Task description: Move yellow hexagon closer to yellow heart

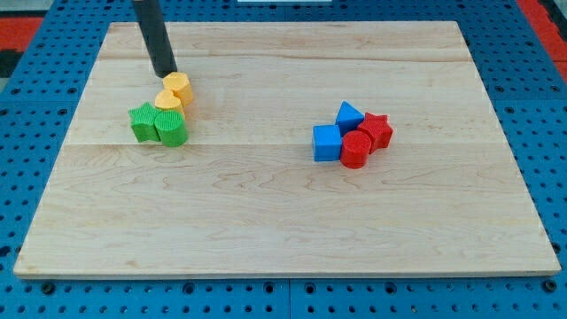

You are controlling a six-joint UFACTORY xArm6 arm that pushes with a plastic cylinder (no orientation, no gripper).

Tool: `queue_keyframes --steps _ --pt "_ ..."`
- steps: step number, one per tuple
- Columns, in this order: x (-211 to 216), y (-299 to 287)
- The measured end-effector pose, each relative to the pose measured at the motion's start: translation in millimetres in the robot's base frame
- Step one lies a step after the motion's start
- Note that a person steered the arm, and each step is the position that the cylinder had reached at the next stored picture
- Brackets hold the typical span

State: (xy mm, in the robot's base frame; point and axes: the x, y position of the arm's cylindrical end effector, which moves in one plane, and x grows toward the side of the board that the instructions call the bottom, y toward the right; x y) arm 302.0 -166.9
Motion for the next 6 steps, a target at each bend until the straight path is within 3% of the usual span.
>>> queue_keyframes --steps 2,6 --pt "10 46" --pt "37 26"
